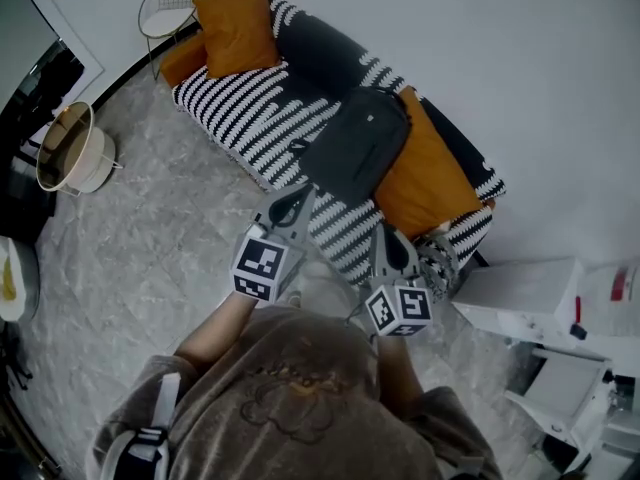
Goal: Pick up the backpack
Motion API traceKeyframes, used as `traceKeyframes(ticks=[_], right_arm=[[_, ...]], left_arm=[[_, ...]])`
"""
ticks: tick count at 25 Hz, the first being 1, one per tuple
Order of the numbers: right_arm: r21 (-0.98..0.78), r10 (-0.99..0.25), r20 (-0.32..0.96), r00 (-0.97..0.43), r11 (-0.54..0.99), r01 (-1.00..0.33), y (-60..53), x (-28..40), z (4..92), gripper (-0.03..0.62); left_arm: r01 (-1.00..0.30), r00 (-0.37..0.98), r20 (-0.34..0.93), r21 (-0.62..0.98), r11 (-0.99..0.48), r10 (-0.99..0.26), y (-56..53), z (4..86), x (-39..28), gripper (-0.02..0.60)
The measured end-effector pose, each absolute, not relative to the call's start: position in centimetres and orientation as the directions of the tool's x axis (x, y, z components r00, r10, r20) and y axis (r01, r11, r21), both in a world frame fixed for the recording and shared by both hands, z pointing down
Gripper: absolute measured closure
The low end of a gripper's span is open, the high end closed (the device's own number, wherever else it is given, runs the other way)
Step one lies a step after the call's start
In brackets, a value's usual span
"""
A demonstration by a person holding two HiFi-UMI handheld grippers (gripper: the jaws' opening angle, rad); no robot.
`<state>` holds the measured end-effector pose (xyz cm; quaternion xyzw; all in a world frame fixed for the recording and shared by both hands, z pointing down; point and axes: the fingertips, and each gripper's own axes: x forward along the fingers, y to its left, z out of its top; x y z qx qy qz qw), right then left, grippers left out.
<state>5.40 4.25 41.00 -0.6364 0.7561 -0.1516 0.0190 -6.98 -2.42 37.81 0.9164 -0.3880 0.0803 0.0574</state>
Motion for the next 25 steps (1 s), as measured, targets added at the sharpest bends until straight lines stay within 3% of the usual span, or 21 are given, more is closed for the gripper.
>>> traceKeyframes(ticks=[25], right_arm=[[-0.242, -0.969, 0.147, -0.201, 0.162, -0.957, -15.8, 14.9, 40.0, 0.592]], left_arm=[[-0.726, 0.678, 0.187, 0.019, -0.688, -0.711, -22.6, 37.6, 2.6, 0.580]])
